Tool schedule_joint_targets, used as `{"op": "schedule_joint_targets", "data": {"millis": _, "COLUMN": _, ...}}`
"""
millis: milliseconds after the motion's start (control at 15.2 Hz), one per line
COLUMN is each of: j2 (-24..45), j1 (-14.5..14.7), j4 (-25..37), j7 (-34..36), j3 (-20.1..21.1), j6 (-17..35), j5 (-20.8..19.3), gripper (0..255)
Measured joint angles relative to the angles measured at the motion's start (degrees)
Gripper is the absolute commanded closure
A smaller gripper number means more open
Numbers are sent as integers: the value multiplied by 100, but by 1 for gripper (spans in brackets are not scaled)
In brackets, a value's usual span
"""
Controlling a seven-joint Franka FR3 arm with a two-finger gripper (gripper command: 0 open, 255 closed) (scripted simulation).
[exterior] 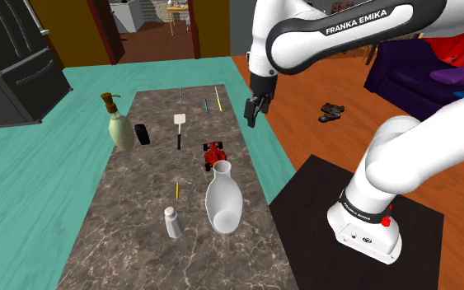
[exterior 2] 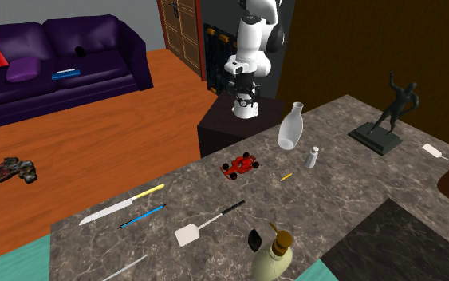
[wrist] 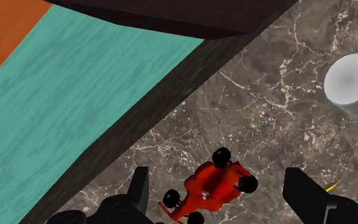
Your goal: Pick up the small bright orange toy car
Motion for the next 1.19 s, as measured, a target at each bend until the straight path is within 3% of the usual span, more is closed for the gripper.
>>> {"op": "schedule_joint_targets", "data": {"millis": 330, "j2": 878, "j1": -36, "j4": -210, "j7": 383, "j3": 441, "j6": 1159, "j5": -258, "gripper": 0}}
{"op": "schedule_joint_targets", "data": {"millis": 594, "j2": 1716, "j1": -183, "j4": -256, "j7": 873, "j3": 833, "j6": 2058, "j5": -703, "gripper": 0}}
{"op": "schedule_joint_targets", "data": {"millis": 792, "j2": 2496, "j1": -357, "j4": -91, "j7": 1502, "j3": 1184, "j6": 2630, "j5": -1314, "gripper": 0}}
{"op": "schedule_joint_targets", "data": {"millis": 990, "j2": 3259, "j1": -527, "j4": 183, "j7": 2253, "j3": 1403, "j6": 2994, "j5": -2189, "gripper": 0}}
{"op": "schedule_joint_targets", "data": {"millis": 1188, "j2": 3704, "j1": -565, "j4": 266, "j7": 2754, "j3": 1419, "j6": 3257, "j5": -2775, "gripper": 0}}
